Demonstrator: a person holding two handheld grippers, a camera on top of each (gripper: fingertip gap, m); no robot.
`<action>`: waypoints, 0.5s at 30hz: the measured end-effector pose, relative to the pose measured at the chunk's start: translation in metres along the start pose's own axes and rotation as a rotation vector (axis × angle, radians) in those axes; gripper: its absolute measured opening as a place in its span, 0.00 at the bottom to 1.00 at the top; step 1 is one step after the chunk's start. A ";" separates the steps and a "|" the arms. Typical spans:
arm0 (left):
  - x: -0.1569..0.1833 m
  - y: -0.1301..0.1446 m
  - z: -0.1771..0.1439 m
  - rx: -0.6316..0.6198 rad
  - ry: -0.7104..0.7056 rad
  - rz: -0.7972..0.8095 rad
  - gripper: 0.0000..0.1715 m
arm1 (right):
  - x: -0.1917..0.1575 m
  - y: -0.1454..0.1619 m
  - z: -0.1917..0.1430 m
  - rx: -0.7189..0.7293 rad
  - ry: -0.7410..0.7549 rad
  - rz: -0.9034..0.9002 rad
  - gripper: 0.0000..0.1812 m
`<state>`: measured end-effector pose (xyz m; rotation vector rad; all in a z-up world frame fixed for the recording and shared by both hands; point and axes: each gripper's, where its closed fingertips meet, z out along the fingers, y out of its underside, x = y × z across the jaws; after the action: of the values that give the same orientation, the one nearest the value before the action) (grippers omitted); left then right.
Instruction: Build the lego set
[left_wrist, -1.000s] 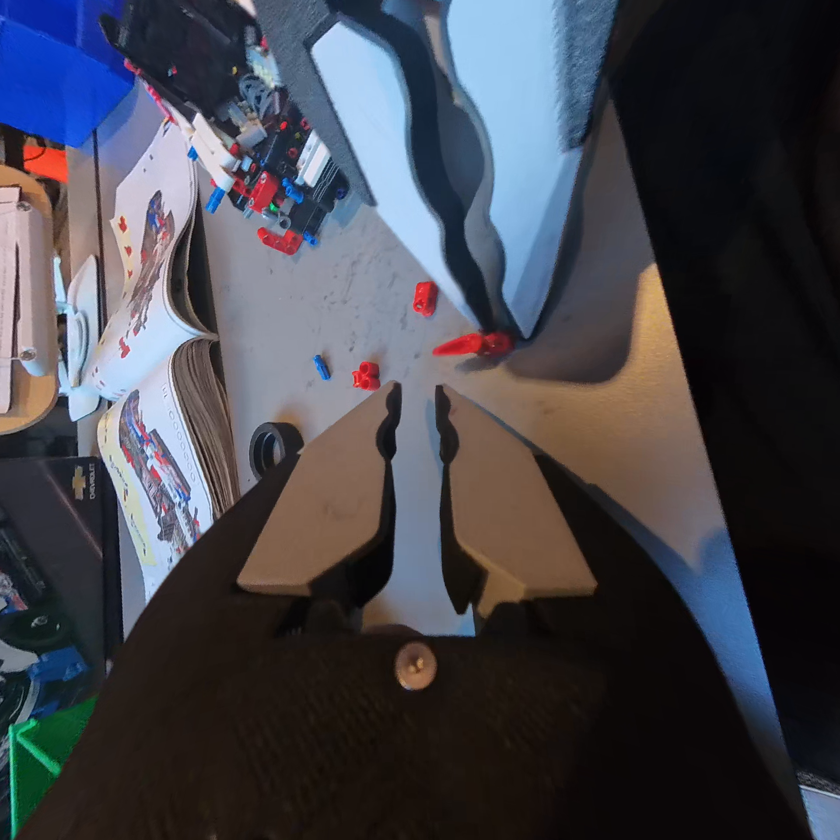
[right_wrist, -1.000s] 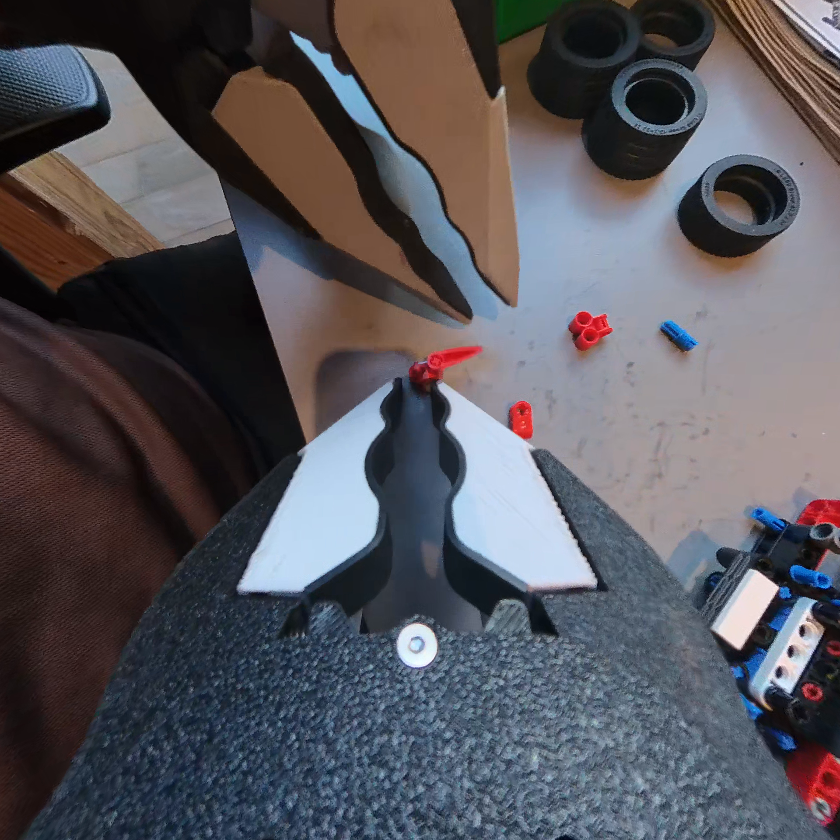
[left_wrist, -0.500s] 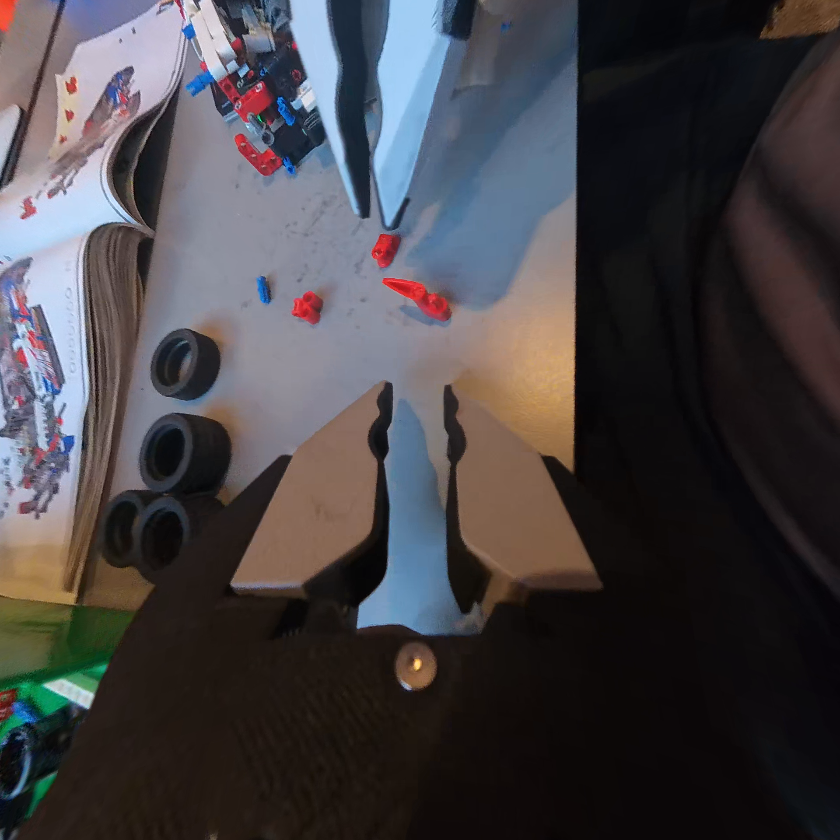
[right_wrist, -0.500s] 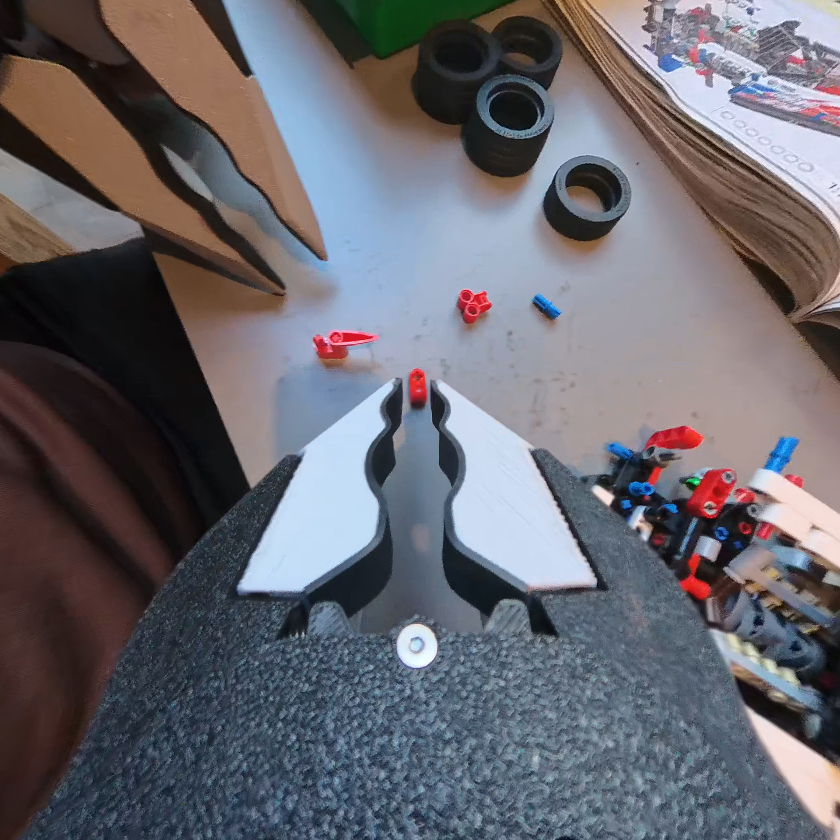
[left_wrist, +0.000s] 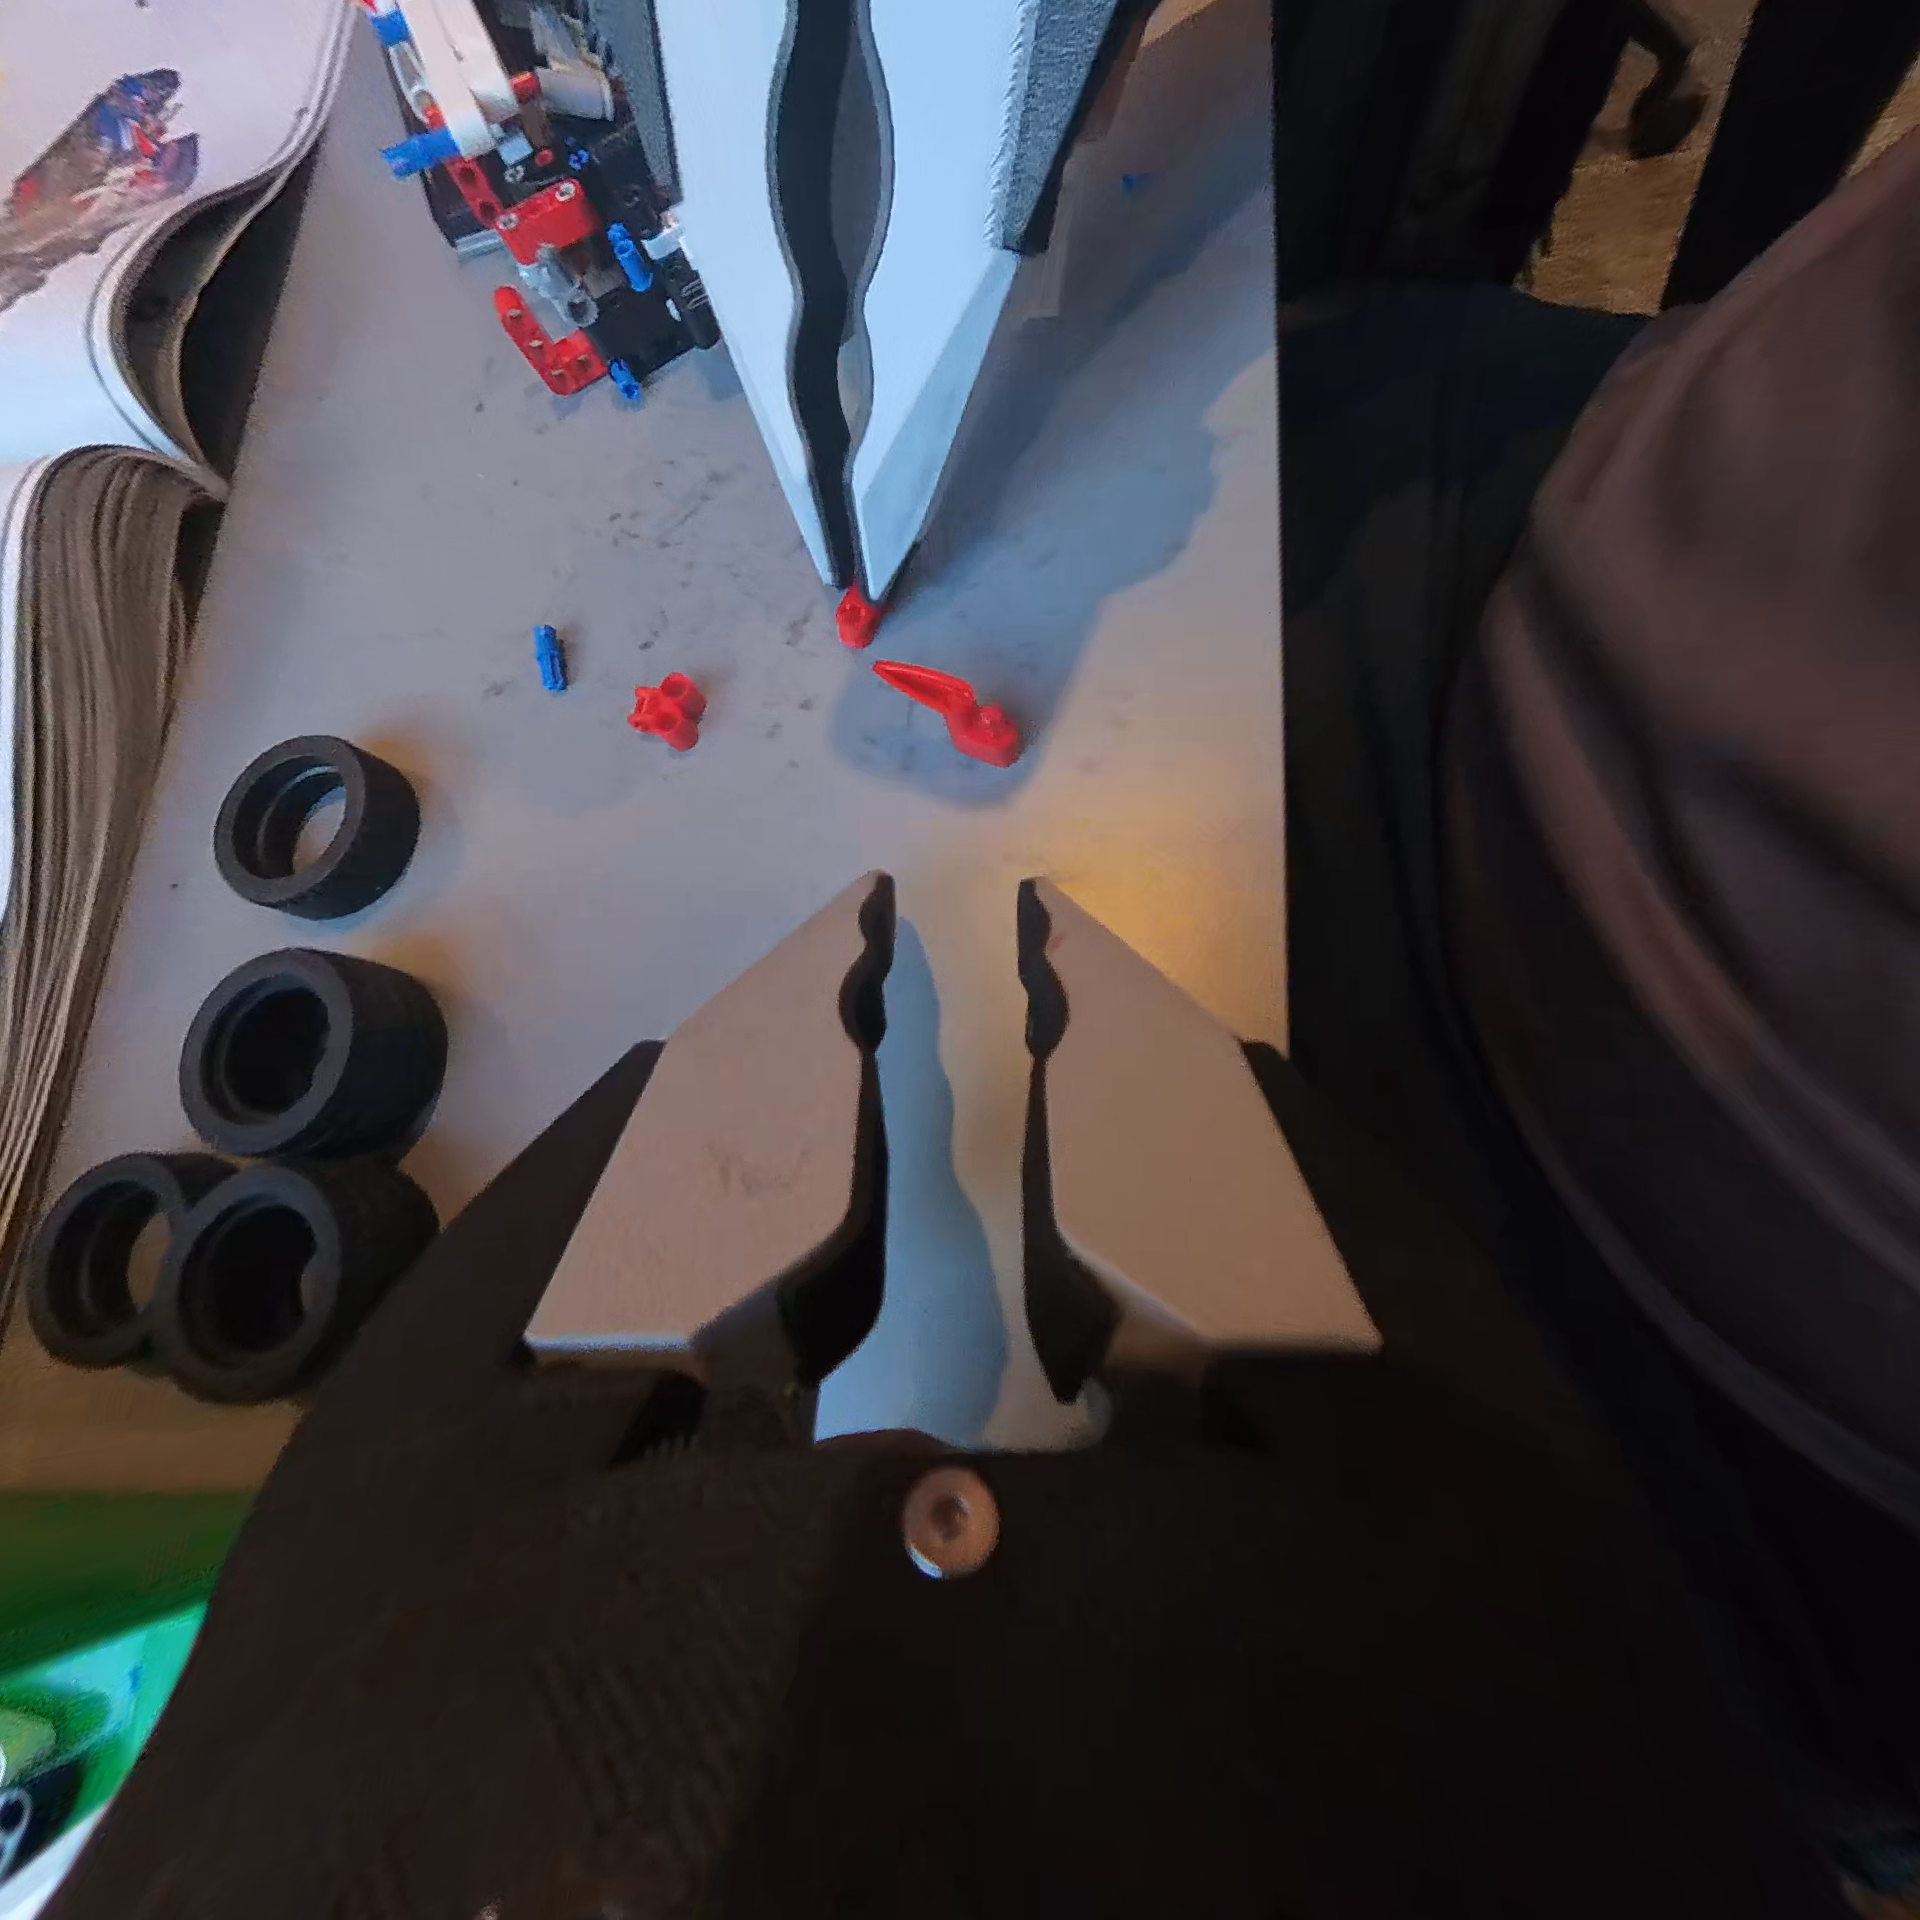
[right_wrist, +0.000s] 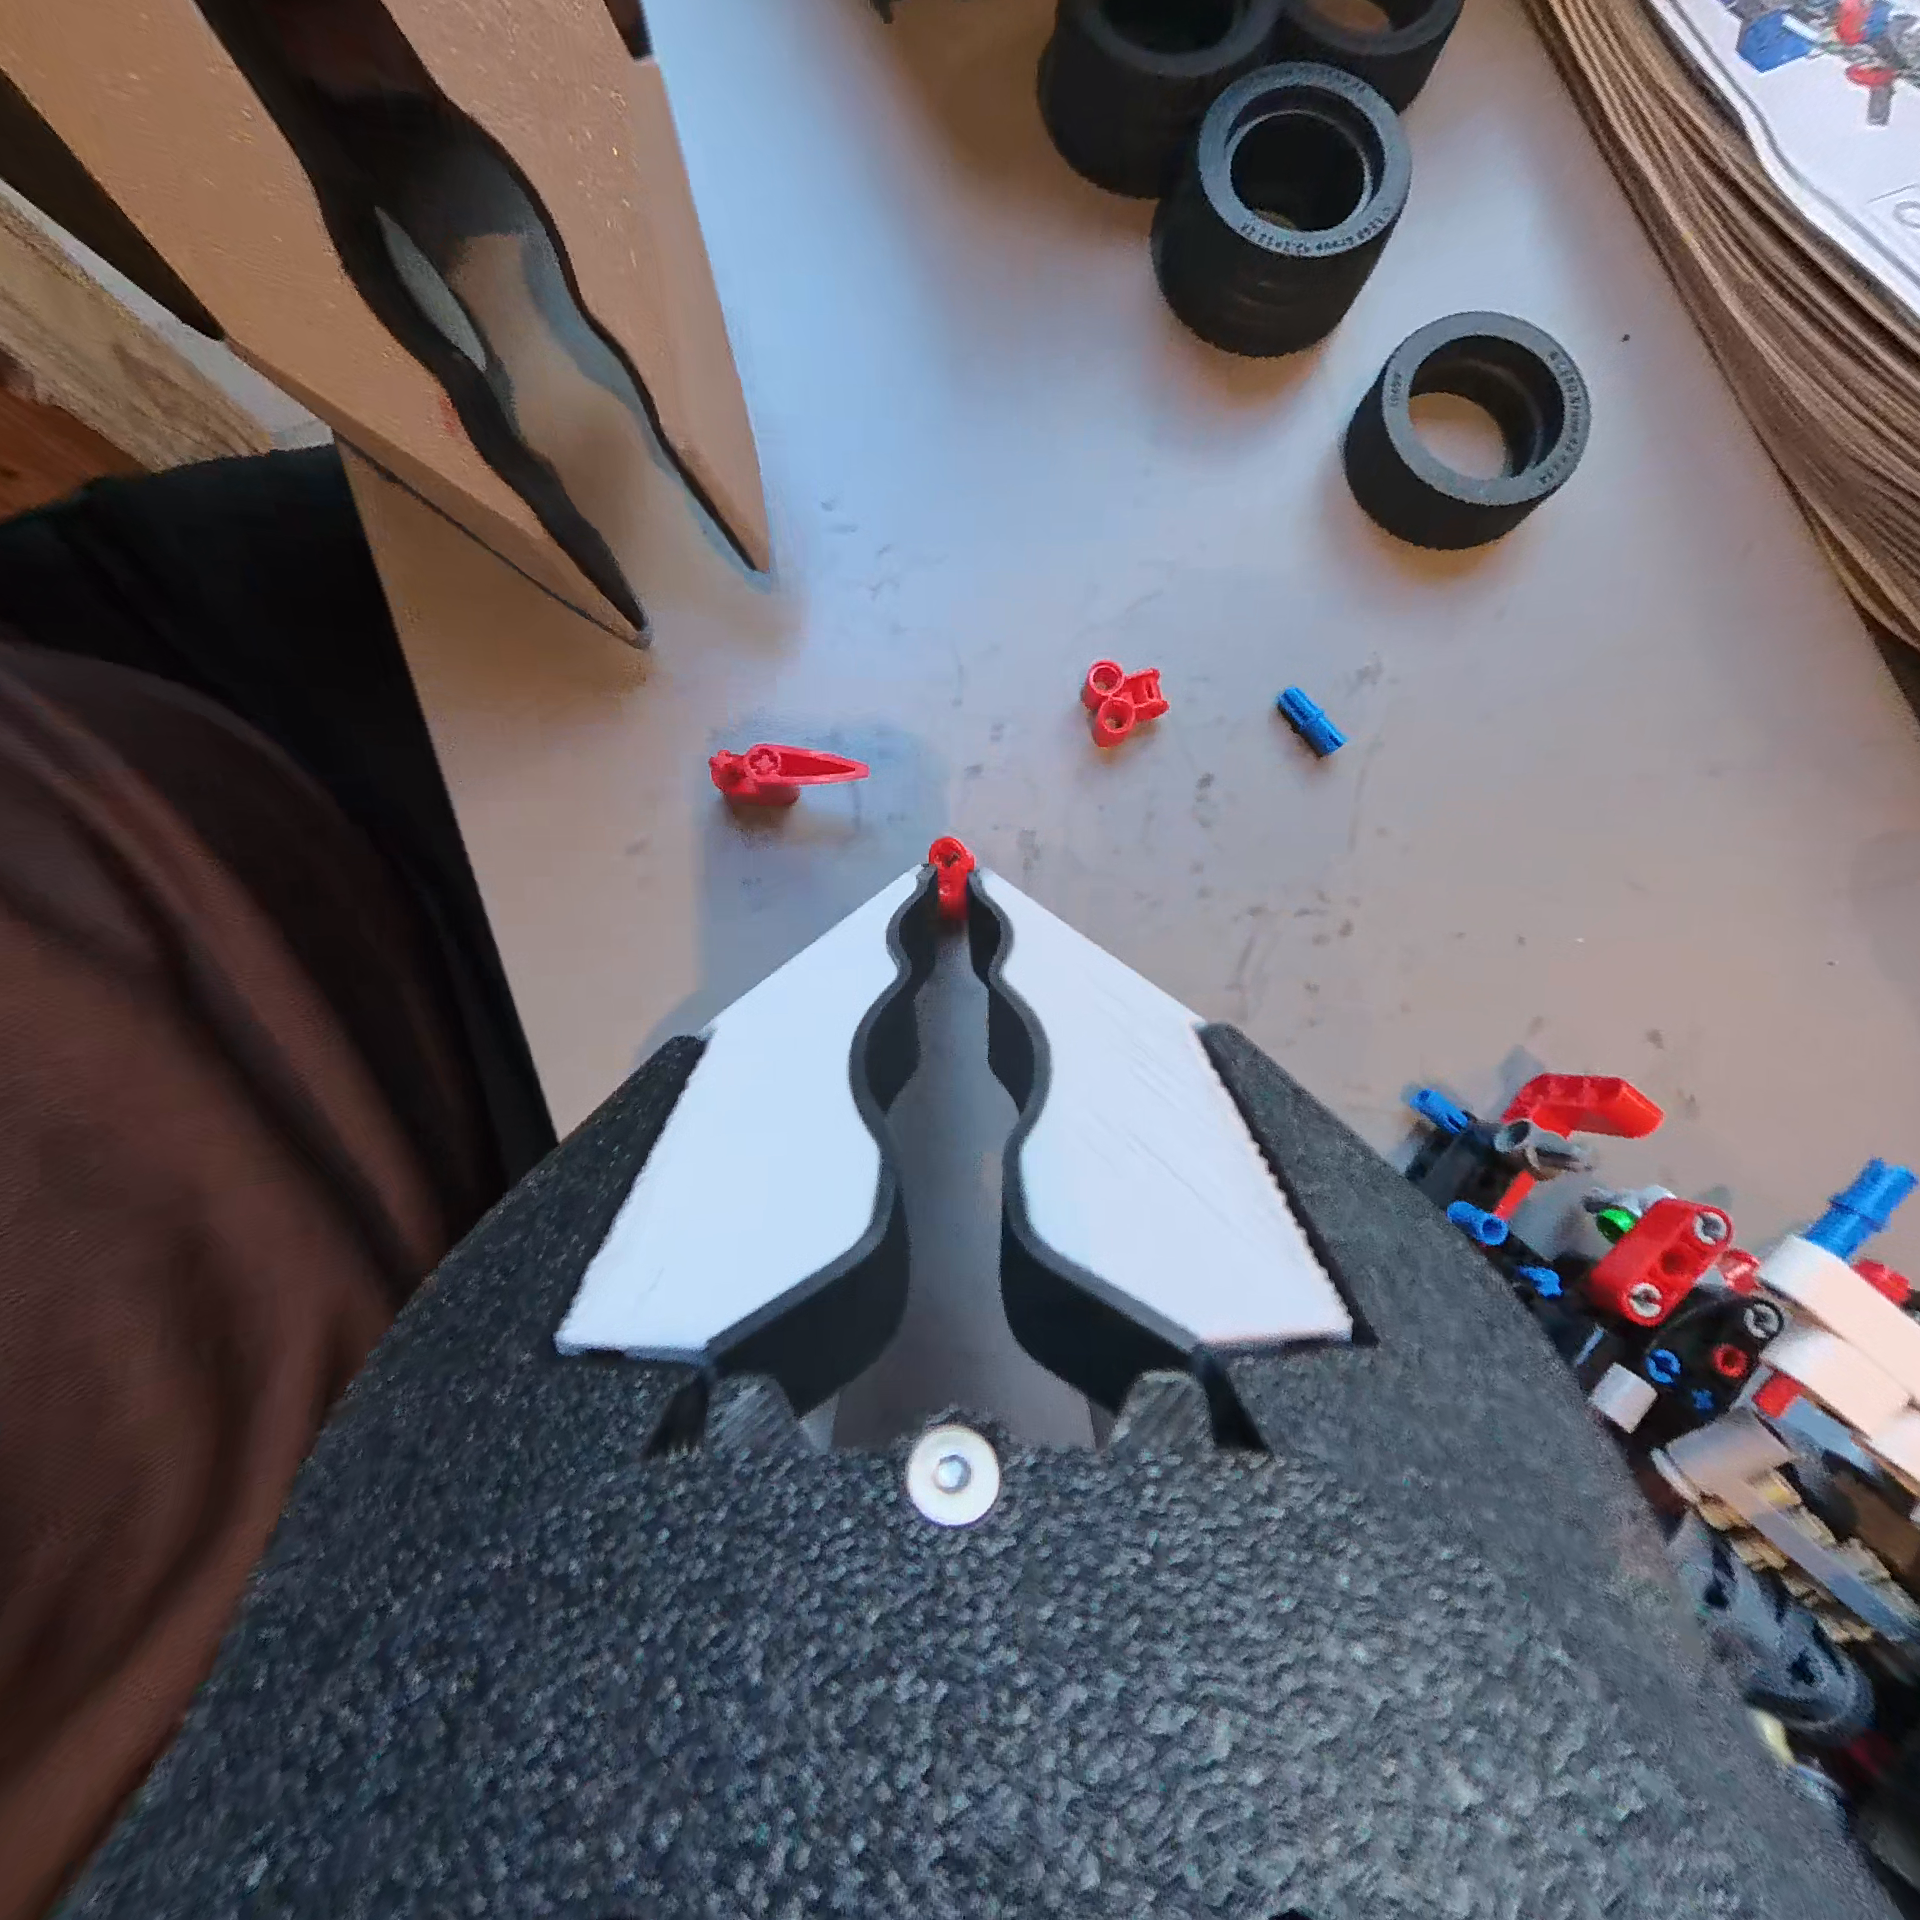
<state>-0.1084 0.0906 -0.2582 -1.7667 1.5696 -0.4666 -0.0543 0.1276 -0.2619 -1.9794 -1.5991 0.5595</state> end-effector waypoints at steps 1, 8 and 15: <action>-0.001 -0.001 0.001 0.000 0.010 -0.001 0.10 | 0.000 0.000 0.000 0.000 -0.006 0.005 0.03; -0.001 -0.002 0.009 -0.005 0.056 -0.029 0.10 | 0.002 -0.002 -0.006 0.008 -0.010 0.008 0.06; 0.001 -0.004 0.014 -0.028 0.055 -0.045 0.07 | 0.000 0.002 0.004 -0.036 -0.009 -0.001 0.07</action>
<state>-0.0956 0.0939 -0.2652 -1.8278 1.5833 -0.5218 -0.0553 0.1283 -0.2661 -2.0049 -1.6262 0.5435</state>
